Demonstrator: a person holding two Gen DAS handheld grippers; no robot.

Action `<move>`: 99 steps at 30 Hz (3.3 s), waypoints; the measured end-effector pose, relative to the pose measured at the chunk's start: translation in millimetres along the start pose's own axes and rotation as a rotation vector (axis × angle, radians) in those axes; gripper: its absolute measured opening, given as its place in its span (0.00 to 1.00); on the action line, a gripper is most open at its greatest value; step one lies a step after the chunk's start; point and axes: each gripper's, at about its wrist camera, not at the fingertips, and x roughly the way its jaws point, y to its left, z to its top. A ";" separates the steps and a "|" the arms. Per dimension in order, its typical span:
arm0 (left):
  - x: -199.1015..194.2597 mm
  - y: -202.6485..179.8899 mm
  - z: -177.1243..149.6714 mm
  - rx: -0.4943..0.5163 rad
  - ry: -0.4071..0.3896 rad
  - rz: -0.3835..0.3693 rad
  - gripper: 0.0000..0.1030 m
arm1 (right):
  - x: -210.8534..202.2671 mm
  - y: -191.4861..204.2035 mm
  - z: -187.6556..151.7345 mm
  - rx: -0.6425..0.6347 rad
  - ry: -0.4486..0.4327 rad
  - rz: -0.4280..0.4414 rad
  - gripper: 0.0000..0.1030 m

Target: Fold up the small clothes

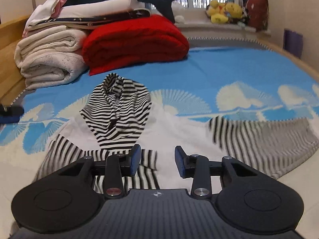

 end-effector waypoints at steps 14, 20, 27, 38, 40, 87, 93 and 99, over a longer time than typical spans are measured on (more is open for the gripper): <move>32.7 47.3 3.8 -0.045 0.145 0.080 0.34 | 103.1 -21.6 -34.3 0.267 0.349 -0.130 0.41; 32.9 39.5 2.4 -0.033 0.150 0.073 0.34 | 95.4 -15.0 -24.4 0.199 0.252 -0.057 0.00; 38.6 29.8 -6.0 0.025 0.169 0.074 0.34 | 48.6 -30.7 7.3 0.173 -0.004 0.035 0.00; 44.6 19.6 -10.0 0.046 0.186 0.067 0.36 | 101.4 -79.4 -28.1 0.400 0.351 0.013 0.40; 45.6 18.6 -10.2 0.049 0.189 0.064 0.36 | 105.6 -75.1 -33.2 0.396 0.363 0.024 0.39; 50.2 -88.9 -56.3 0.371 0.188 0.025 0.61 | 26.9 -199.1 12.9 0.412 0.045 -0.174 0.28; 52.0 -99.2 -57.6 0.378 0.191 0.015 0.61 | 22.2 -306.2 -5.9 0.605 0.053 -0.295 0.29; 59.2 -88.9 -54.1 0.345 0.195 0.030 0.61 | 46.6 -362.8 -34.0 0.760 0.079 -0.306 0.33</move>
